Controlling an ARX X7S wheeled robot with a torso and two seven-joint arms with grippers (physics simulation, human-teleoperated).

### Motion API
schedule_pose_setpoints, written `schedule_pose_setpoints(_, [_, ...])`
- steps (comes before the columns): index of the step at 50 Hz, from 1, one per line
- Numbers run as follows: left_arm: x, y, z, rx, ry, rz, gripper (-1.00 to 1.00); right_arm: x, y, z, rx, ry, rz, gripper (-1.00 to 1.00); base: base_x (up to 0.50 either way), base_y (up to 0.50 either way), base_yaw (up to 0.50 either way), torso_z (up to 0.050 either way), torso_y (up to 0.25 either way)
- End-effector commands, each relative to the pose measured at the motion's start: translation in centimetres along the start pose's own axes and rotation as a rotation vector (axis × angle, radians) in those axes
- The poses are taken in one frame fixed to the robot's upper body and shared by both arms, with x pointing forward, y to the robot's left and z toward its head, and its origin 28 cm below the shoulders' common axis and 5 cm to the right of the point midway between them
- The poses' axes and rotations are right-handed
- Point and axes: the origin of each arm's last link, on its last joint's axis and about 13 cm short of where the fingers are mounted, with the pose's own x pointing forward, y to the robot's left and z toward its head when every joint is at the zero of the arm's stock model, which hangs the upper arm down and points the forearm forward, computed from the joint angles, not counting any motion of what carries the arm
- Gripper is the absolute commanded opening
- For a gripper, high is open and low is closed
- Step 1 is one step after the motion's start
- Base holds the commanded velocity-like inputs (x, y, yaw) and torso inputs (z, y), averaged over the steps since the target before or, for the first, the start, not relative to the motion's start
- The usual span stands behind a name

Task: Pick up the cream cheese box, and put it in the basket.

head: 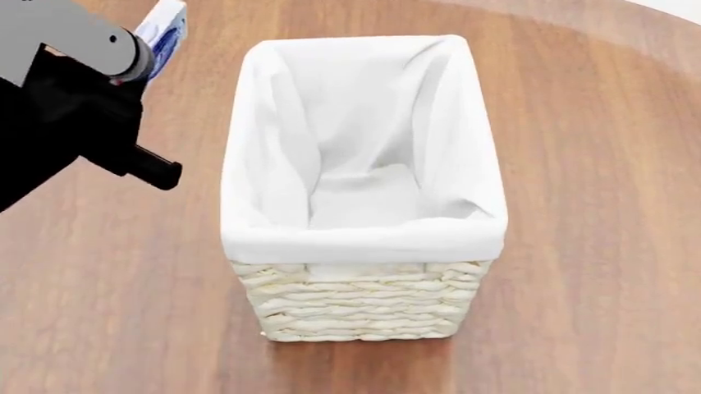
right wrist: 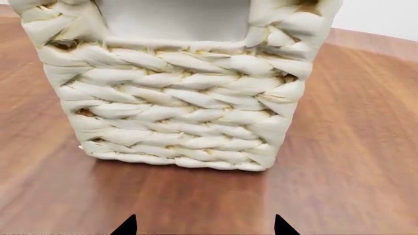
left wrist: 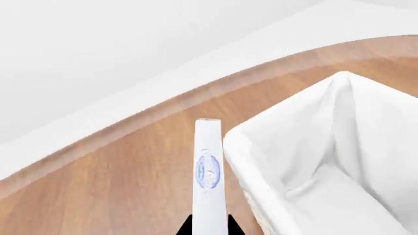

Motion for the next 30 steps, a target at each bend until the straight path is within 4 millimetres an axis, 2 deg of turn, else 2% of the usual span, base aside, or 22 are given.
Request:
schedule_pose_setpoints(1, [-2.3, -1.6, 4.3, 0.12, -0.014, -0.187, -1.0, -0.2, 0.1, -0.1, 0.001, 0.001, 0.005, 1.0, 0.0, 0.0, 0.0, 0.0, 0.0])
schedule_pose_setpoints(5, [-3.2, -2.6, 5.3, 0.254, -0.024, -0.249, -1.0, -0.2, 0.1, -0.2, 0.005, 0.003, 0.008, 1.0, 0.0, 0.0, 0.0, 0.0, 0.0])
schedule_pose_setpoints(10, [-3.6, -3.3, 6.5, 0.304, -0.011, -0.259, -1.0, -0.3, 0.0, -0.4, 0.012, 0.003, 0.012, 1.0, 0.0, 0.0, 0.0, 0.0, 0.0])
schedule_pose_setpoints(19, [-3.6, -3.2, 7.6, 0.327, -0.023, -0.268, -1.0, -0.4, -0.3, -0.5, 0.024, 0.003, 0.011, 1.0, 0.0, 0.0, 0.0, 0.0, 0.002])
schedule_pose_setpoints(25, [-2.4, -3.2, 7.9, 0.315, 0.011, -0.296, -1.0, -0.5, -0.2, -0.5, 0.026, -0.001, 0.013, 1.0, 0.0, 0.0, 0.0, 0.0, 0.0])
schedule_pose_setpoints(30, [0.1, -2.9, 7.6, 0.24, 0.086, -0.291, -1.0, -0.6, -0.2, -0.7, 0.032, -0.003, 0.017, 1.0, 0.0, 0.0, 0.0, 0.0, 0.0])
